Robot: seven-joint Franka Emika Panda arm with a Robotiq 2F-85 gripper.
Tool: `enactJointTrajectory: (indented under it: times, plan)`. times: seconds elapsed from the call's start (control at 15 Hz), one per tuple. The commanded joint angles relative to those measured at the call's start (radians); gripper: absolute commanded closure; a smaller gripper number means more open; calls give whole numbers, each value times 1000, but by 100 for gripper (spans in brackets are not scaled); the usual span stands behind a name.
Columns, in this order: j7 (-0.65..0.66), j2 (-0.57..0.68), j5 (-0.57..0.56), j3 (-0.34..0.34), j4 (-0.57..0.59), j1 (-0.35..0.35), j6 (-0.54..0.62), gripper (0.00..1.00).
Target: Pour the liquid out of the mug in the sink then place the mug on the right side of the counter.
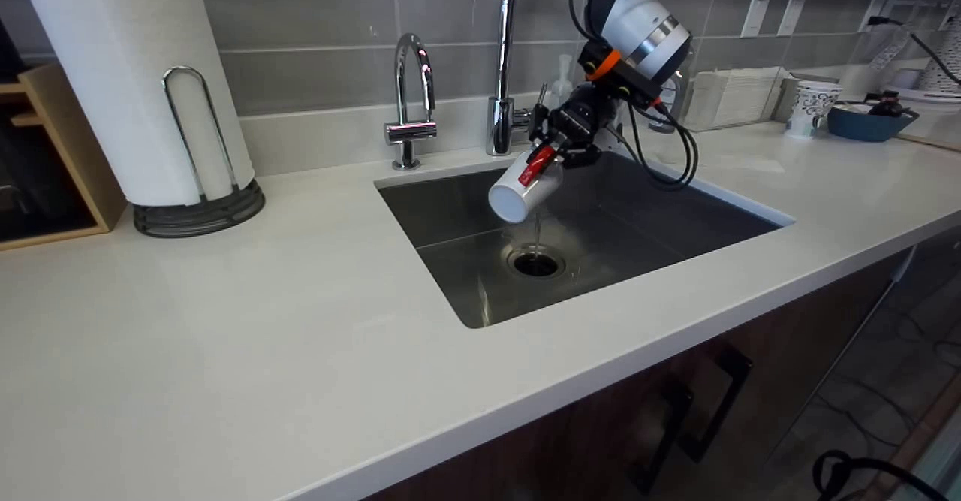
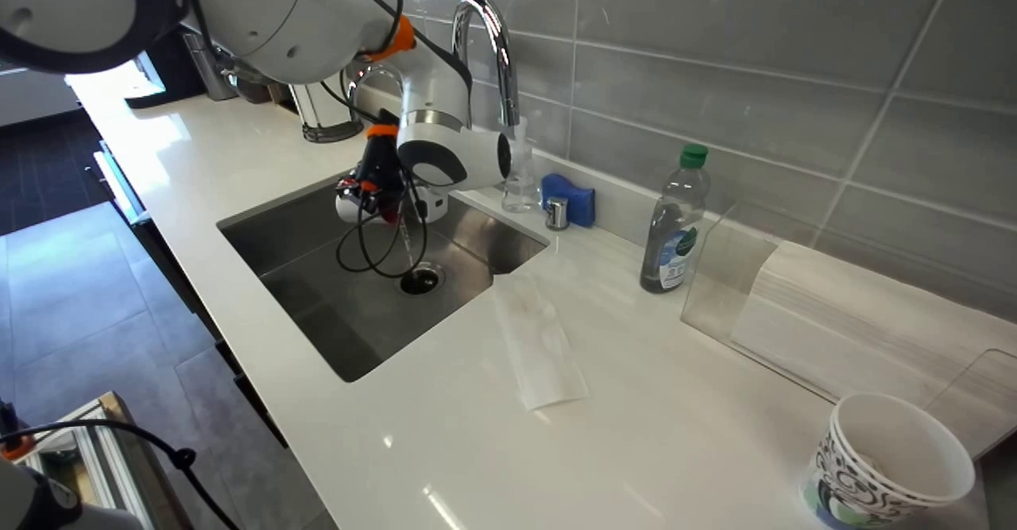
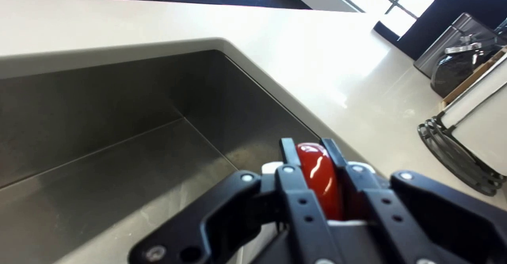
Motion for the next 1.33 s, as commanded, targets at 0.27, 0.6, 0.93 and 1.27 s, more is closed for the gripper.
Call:
enactJointTrajectory:
  times: [0.27,0.6,0.93,1.27]
  plan:
    - [-49,-12,153,3,-22,-14,-62,95]
    - [-47,3,185,0,-20,-16,-128,95]
    - [-72,-13,287,0,-67,-19,-119,95]
    - [-151,-3,325,0,-85,-29,-199,95]
